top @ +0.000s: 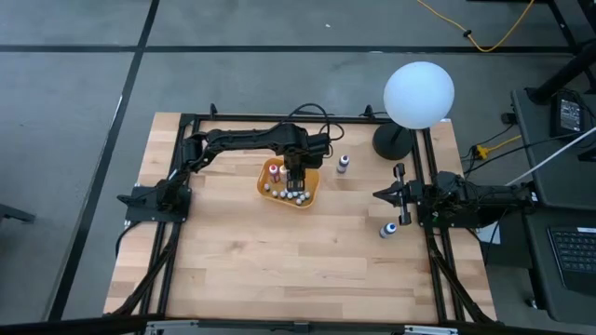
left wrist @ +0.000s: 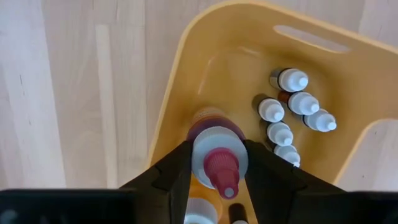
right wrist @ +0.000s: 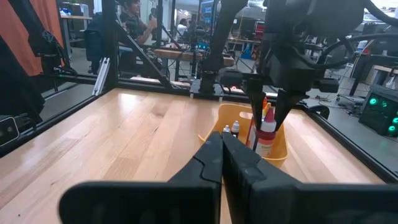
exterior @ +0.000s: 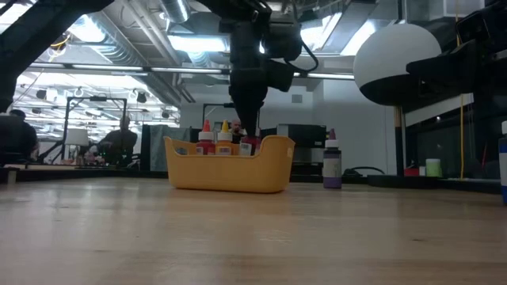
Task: Pick & Place food coloring
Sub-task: Put the large red food coloring bottle into the yellow bin, then put the large purple food coloring bottle into the yellow bin
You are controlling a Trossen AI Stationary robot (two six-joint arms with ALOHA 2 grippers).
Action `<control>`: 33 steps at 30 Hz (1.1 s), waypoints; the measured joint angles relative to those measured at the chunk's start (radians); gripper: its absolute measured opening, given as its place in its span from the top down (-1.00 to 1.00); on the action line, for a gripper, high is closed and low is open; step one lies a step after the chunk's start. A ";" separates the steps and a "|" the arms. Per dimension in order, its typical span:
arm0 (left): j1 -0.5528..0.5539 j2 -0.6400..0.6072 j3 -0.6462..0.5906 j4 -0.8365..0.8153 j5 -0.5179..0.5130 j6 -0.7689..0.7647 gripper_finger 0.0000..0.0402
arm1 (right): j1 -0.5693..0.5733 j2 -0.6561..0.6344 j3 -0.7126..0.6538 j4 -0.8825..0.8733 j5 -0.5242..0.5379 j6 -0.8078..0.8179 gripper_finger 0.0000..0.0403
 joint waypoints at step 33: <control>0.003 -0.046 0.202 -0.117 0.002 -0.037 0.17 | 0.000 0.001 0.000 0.000 0.000 0.000 0.96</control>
